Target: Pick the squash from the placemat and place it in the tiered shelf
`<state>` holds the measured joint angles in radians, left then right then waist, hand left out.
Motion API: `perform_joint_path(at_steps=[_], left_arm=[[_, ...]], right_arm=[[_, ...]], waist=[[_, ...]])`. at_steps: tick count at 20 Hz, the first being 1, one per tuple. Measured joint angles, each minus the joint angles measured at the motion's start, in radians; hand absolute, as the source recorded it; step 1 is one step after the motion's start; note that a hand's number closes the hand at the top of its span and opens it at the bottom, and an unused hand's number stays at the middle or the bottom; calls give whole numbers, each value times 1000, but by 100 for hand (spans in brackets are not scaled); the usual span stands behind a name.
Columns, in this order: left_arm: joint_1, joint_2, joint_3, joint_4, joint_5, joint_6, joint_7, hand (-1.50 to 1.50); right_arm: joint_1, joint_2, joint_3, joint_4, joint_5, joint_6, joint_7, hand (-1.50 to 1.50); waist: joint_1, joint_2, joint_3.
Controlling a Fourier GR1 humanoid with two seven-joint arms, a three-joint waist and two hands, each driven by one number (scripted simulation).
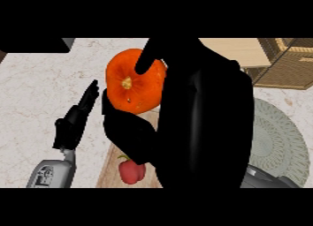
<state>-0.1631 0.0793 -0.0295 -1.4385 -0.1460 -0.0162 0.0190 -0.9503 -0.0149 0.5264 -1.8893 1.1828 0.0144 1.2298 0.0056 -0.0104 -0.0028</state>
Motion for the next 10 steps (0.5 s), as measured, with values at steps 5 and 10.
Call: perform_joint_path(at_steps=[5, 10], left_arm=[[-2, -4, 3, 6, 1, 3, -4, 0], [-18, -3, 8, 5, -5, 11, 9, 0]], right_arm=[[-114, 2, -123, 62, -1, 56, -25, 150], [-180, 3, -238, 110, 31, 102, -75, 150]], waist=[[-2, 2, 1], [-6, 4, 2]])
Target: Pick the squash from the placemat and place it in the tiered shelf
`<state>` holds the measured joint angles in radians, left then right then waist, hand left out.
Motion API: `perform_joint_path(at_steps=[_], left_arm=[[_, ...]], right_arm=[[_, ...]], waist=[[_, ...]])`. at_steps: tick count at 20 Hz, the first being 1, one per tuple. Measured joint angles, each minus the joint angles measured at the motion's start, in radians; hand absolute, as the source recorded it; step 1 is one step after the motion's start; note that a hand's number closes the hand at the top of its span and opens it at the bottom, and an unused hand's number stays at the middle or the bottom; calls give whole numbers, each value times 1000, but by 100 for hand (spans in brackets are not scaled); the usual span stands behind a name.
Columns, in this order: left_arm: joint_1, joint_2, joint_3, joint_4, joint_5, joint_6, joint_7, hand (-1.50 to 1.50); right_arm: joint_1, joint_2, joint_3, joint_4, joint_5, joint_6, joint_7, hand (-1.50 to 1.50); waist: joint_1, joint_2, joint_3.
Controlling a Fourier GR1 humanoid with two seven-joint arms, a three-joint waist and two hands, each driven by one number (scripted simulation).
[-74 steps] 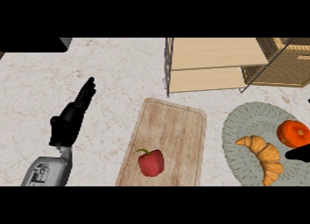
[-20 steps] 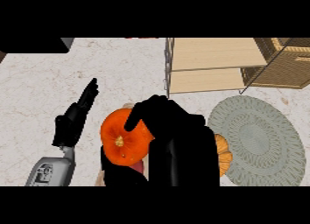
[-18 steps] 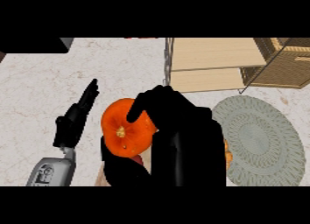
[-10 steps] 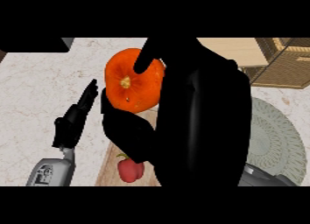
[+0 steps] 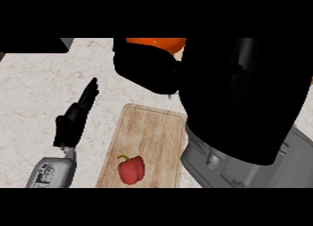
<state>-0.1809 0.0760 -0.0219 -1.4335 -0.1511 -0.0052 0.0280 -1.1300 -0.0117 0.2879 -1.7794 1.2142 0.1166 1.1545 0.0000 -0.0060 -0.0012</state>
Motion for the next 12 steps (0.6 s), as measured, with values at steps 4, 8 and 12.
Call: perform_joint_path(at_steps=[4, 8, 12], left_arm=[[6, 4, 2, 0, 6, -11, -9, 0], [12, 9, 5, -7, 14, -24, -14, 0], [15, 14, 5, -7, 11, -31, -22, 0]], right_arm=[[-51, -1, -80, 75, 17, 22, -43, 150], [-64, -27, -122, 136, 44, 37, -89, 150], [-68, -49, -159, 201, 65, 28, -134, 150]], waist=[[3, 2, 0], [3, 4, 0], [5, 5, 0]])
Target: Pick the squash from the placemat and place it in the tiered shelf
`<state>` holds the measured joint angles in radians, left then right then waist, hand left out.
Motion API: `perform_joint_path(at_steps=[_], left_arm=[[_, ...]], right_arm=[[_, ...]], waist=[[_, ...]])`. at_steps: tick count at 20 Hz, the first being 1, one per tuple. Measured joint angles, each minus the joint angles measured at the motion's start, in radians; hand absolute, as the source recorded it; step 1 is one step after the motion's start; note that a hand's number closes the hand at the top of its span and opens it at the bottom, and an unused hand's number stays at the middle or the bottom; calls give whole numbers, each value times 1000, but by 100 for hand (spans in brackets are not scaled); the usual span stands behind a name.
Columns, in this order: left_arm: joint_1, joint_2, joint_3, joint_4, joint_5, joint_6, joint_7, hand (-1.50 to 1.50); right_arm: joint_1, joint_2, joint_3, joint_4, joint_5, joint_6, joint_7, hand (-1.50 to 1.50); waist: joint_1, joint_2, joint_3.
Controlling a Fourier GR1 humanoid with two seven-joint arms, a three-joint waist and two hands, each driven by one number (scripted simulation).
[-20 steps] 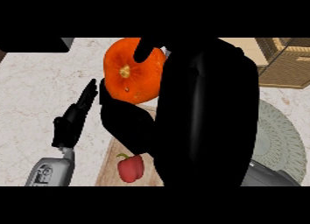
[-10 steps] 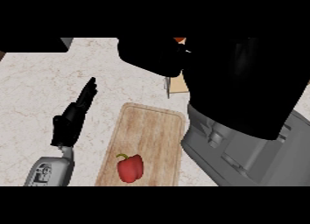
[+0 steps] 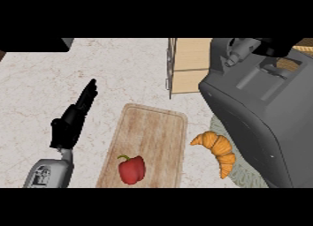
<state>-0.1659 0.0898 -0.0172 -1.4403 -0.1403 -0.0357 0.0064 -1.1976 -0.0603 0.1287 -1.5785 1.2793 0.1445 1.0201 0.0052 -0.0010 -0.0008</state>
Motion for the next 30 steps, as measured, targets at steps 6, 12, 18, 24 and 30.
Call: perform_joint_path(at_steps=[6, 12, 18, 24, 30], left_arm=[[-16, -9, 1, 6, -3, 5, 11, 0], [-5, -12, -2, -5, -10, 10, 7, 0], [-5, -29, -17, -29, -19, 21, 34, 0], [8, -24, -8, -21, -12, 11, 17, 0], [18, -29, -13, -21, -21, 18, 14, 0]], right_arm=[[6, -15, 12, 117, 61, -64, -74, 150], [39, -25, -56, 200, 47, -243, -146, 150], [76, -5, -141, 234, -53, -452, -240, 150], [82, -31, -195, 327, -130, -554, -350, 150], [89, -84, -221, 414, -38, -547, -273, -150]], waist=[[3, 2, 0], [5, 4, 1], [7, 4, 1], [5, 3, 1], [-1, 1, 0]])
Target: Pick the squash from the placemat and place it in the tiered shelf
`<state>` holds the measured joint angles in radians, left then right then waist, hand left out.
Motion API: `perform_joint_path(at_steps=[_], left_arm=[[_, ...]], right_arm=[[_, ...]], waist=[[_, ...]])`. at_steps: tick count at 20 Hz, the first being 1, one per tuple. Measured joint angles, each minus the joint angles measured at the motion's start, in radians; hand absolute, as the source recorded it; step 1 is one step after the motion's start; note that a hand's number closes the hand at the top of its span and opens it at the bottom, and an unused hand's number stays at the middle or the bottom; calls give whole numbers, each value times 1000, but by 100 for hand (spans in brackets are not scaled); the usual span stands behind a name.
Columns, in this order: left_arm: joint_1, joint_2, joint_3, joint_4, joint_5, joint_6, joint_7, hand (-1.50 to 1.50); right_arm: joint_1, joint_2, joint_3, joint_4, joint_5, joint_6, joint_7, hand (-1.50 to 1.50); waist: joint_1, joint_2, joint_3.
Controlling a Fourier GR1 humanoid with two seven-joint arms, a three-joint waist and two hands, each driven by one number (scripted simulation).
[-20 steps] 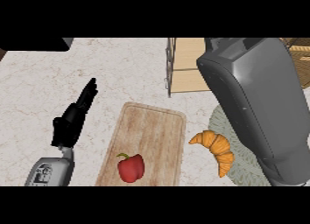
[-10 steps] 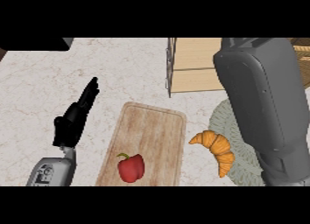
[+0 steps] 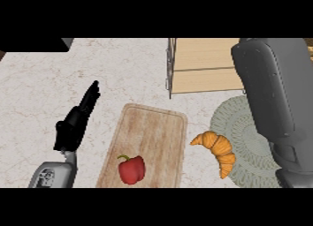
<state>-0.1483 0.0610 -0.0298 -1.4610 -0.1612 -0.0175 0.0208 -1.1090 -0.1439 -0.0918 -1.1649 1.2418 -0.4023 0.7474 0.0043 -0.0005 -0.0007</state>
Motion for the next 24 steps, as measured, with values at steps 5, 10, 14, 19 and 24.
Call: perform_joint_path(at_steps=[5, 10, 14, 19, 24], left_arm=[[-10, 11, 17, 21, 10, -10, -17, 0], [-18, 11, 22, 15, 13, -12, -2, 0], [-4, 16, 17, -6, 9, -17, 10, 0], [-2, 18, 20, -7, 13, -25, 4, 0], [2, 14, 11, -47, 9, -23, 43, 0]], right_arm=[[44, -12, 2, -58, 64, 46, 94, -150], [109, 1, -11, -177, 21, 35, 105, -150], [96, -3, -43, -209, -58, 36, 91, -150], [68, 2, -53, -234, -132, 54, 83, -150], [44, 2, -86, -296, -167, 19, 105, -150]], waist=[[-5, -1, 0], [-6, -2, 1], [-2, -1, 1], [-1, 0, 1], [0, -1, 1]])
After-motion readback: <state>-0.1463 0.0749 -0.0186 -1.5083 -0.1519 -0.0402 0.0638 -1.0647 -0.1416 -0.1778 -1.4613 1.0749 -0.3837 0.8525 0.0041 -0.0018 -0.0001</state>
